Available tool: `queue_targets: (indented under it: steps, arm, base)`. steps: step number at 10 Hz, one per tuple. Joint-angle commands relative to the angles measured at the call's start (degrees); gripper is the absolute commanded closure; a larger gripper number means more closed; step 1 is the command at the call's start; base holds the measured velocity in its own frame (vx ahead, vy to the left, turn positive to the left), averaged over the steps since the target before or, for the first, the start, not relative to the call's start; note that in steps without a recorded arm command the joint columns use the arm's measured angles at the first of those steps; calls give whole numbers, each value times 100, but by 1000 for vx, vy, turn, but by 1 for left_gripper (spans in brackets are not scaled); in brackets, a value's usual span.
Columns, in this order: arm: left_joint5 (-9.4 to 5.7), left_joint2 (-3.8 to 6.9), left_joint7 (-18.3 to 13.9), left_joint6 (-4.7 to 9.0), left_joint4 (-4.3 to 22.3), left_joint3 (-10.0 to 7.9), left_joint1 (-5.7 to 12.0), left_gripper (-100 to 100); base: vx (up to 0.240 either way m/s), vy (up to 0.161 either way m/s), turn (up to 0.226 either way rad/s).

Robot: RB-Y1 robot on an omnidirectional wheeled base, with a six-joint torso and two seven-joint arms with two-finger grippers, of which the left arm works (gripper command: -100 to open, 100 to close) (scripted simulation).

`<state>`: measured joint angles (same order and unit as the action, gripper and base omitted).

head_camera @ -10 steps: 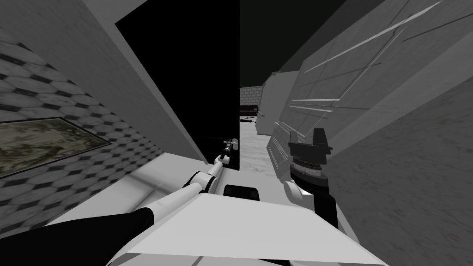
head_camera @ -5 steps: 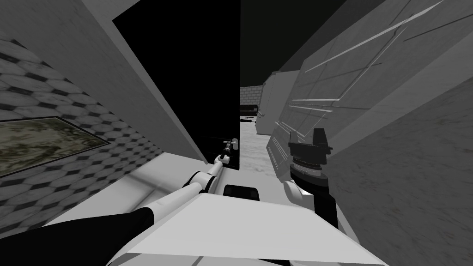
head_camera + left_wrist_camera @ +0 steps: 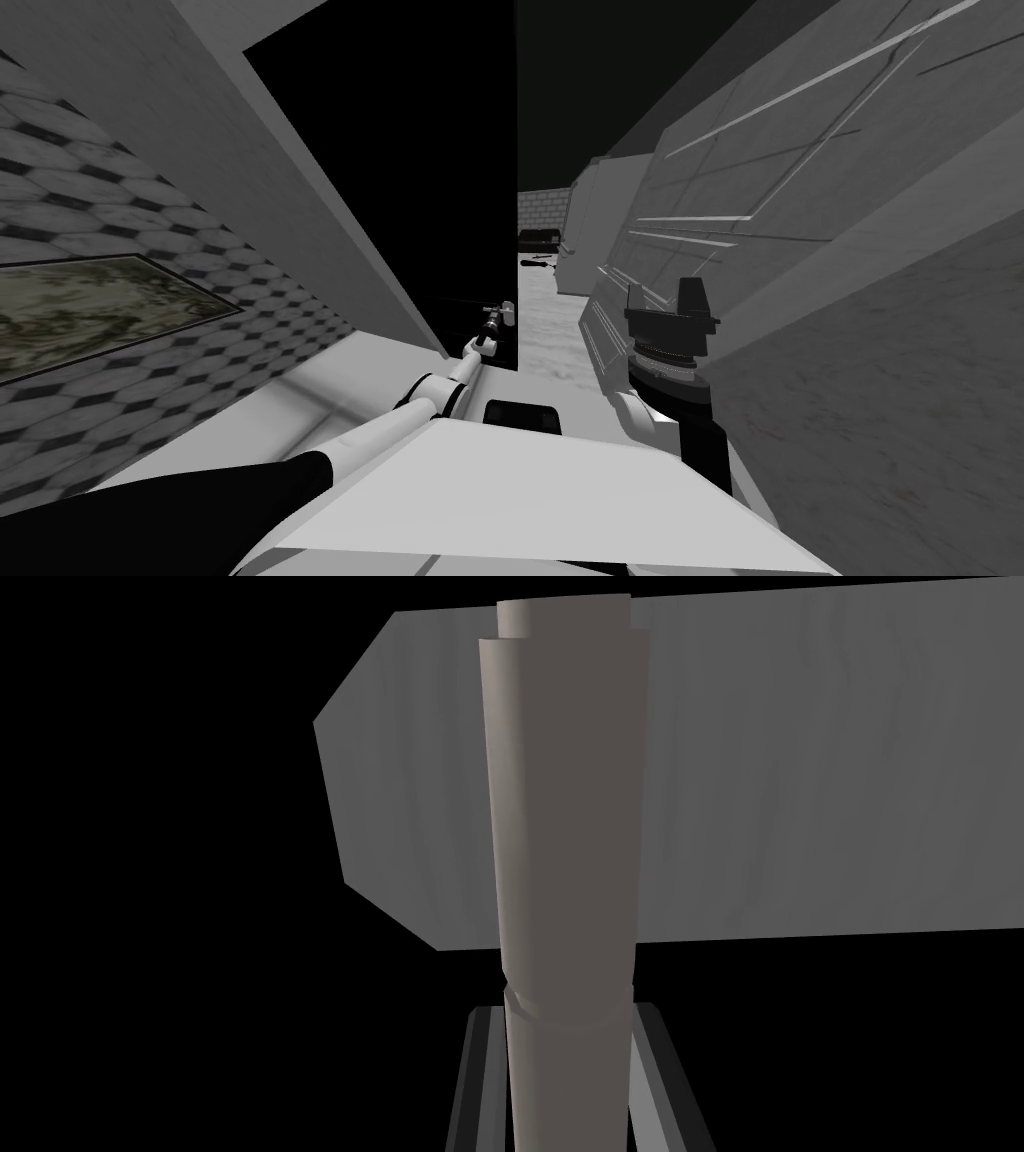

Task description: Push the door open

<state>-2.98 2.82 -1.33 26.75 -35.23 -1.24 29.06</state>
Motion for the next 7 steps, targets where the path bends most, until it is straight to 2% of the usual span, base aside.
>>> queue_targets:
  steps: [1,3,7]
  arm:
    - [-30,88,13,80,81,-58,121,100]
    - [-59,115,51,80,82,-101,117,100]
    - [-141,175,157,78,85,-222,106,100]
  base:
    - [166,-76,48]
    - [117,-56,48]
    - [170,-91,107]
